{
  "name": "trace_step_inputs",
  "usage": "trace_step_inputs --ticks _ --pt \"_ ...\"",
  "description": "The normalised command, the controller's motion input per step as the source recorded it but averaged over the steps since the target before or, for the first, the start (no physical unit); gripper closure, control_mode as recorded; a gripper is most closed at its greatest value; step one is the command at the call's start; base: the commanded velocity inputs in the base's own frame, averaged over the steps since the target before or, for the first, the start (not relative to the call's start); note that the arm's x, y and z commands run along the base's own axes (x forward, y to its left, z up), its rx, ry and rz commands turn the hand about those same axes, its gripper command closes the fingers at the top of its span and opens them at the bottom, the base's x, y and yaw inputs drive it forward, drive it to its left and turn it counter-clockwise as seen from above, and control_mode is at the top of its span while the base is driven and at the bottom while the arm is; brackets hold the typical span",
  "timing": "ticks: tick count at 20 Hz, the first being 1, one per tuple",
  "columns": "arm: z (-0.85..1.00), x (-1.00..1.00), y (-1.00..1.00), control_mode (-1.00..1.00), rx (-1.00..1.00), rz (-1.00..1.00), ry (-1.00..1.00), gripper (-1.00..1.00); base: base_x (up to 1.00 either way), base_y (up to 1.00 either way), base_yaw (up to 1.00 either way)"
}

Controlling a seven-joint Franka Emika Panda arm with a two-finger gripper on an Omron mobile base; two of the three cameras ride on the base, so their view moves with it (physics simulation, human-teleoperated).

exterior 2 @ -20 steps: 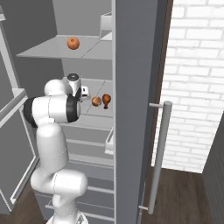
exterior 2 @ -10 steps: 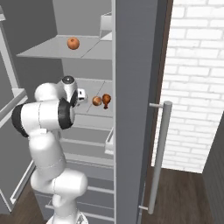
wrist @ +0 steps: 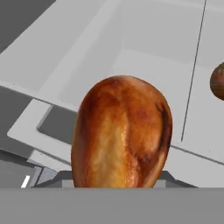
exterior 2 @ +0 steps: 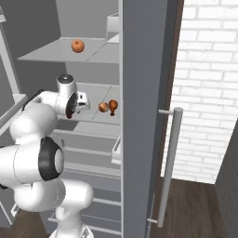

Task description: Place one onion and one chicken drumstick in each tupperware on the nearby counter, to pack two identical lunches.

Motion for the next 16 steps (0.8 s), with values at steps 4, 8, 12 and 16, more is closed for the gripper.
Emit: trace_step_inputs --ticks 4,8,12,16 --pt "0.60 -1.00 -0.31 -1.00 0.00 -0.01 0.07 1.00 0.00 0.00 0.00" --pt "0.04 -1.00 -0.41 -1.00 -0.02 -0.04 -0.01 1.00 0.00 0.00 0.00" --pt "0.00 -0.76 -0.44 -1.00 -0.02 -0.09 -0.02 1.00 0.00 0.00 0.00" --pt "0.00 -0.82 -0.27 -1.00 -0.04 -0.15 -0.03 1.00 0.00 0.00 0.00"
